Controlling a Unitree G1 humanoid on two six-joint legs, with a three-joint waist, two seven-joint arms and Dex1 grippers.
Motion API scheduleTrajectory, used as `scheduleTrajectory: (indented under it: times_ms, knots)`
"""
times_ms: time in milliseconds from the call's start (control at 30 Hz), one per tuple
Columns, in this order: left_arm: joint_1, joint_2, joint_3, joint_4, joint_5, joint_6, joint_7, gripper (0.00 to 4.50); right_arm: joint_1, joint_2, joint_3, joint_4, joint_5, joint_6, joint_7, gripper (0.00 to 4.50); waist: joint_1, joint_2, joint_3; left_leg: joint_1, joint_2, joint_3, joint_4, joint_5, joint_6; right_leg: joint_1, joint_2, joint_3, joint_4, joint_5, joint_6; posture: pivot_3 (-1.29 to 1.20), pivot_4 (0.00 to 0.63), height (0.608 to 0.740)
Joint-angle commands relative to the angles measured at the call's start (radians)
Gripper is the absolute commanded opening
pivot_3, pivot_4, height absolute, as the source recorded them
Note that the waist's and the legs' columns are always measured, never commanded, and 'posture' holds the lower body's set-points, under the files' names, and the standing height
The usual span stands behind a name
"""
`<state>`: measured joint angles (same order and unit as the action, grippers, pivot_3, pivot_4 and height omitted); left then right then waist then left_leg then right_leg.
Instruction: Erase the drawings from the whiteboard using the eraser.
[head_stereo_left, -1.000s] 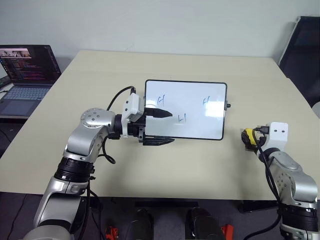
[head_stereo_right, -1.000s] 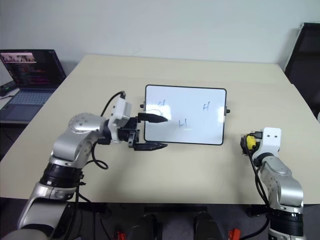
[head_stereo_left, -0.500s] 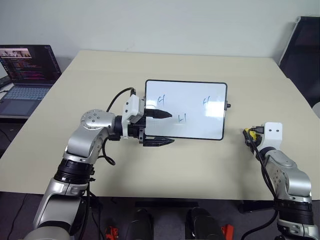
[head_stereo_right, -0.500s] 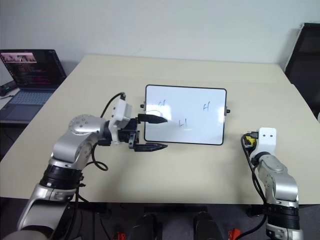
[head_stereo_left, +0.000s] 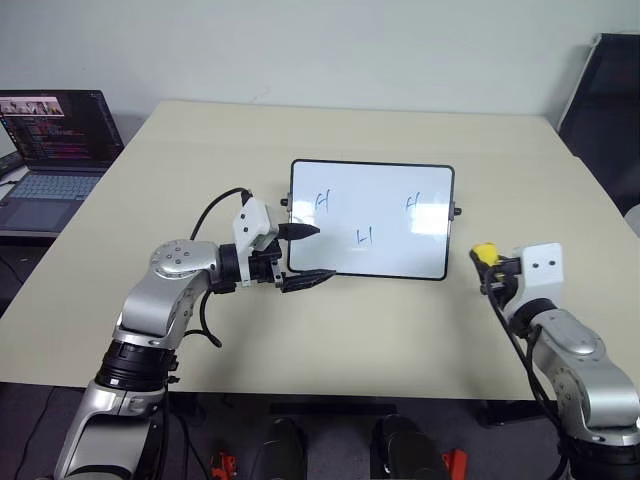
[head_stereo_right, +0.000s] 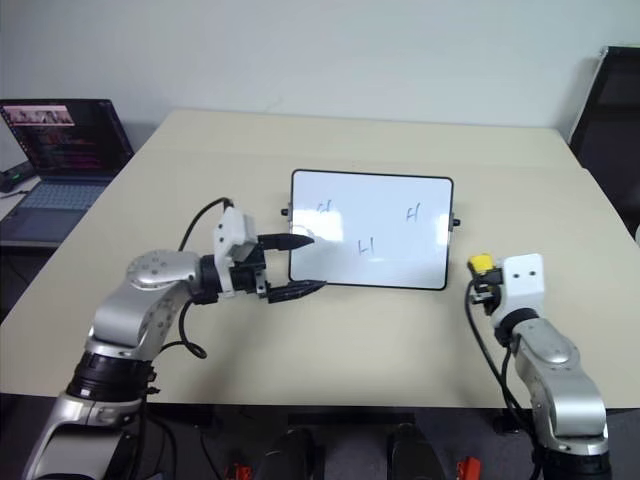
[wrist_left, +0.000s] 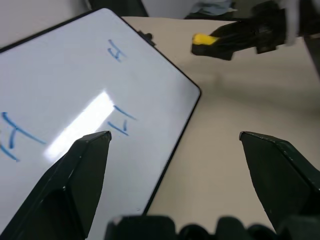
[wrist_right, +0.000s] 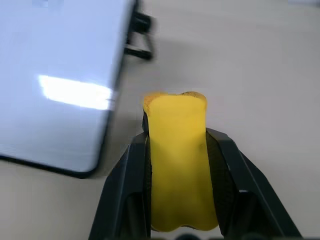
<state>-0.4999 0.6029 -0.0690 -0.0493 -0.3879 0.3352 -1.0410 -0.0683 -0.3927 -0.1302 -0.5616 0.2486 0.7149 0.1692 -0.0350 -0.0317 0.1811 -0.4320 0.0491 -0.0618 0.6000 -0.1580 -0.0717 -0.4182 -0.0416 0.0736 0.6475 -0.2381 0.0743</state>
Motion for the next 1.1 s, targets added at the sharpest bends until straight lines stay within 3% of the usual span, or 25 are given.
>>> scheduleTrajectory:
  times_ms: [33,167,467,667,1100]
  knots:
    - [-0.012,-0.01,0.033,0.01,-0.002,-0.051,0.0,4.5,-0.085,-0.006,0.054,-0.09,0.008,0.03,0.016,1.17,-0.001,0.0,0.0,0.0,0.0,0.0,0.001,0.0,0.0,0.0,0.0,0.0,0.0,0.0,0.0,0.0,0.15,0.74]
    - [-0.044,-0.025,0.032,0.074,0.002,-0.098,-0.01,4.5,-0.227,0.027,0.095,-0.024,-0.002,0.035,0.004,1.17,0.0,0.0,0.0,0.0,0.0,0.0,0.003,0.0,0.0,0.001,0.0,0.0,0.0,0.001,-0.001,0.0,0.15,0.74]
    - [-0.144,-0.058,0.008,0.09,0.01,-0.076,0.012,4.5,-0.506,0.024,0.166,0.418,-0.155,-0.165,0.0,1.17,0.002,0.0,0.0,-0.001,0.0,0.0,0.001,0.0,0.0,0.002,0.0,-0.001,-0.001,0.0,0.002,0.0,0.15,0.74]
    - [-0.215,-0.093,-0.007,0.088,0.014,-0.039,0.022,4.5,-0.545,0.044,0.182,0.538,-0.198,-0.245,0.022,1.16,0.001,0.0,0.0,0.0,0.0,-0.001,0.001,0.0,0.0,0.003,0.001,-0.001,-0.001,0.001,0.003,0.0,0.15,0.74]
    - [-0.188,-0.06,-0.024,0.099,0.084,-0.02,0.039,4.5,-0.506,-0.006,0.294,0.491,-0.251,-0.122,0.156,1.15,-0.014,0.0,0.0,0.001,0.0,-0.002,0.002,0.0,0.001,0.004,0.001,-0.001,0.0,0.001,0.002,0.0,0.15,0.74]
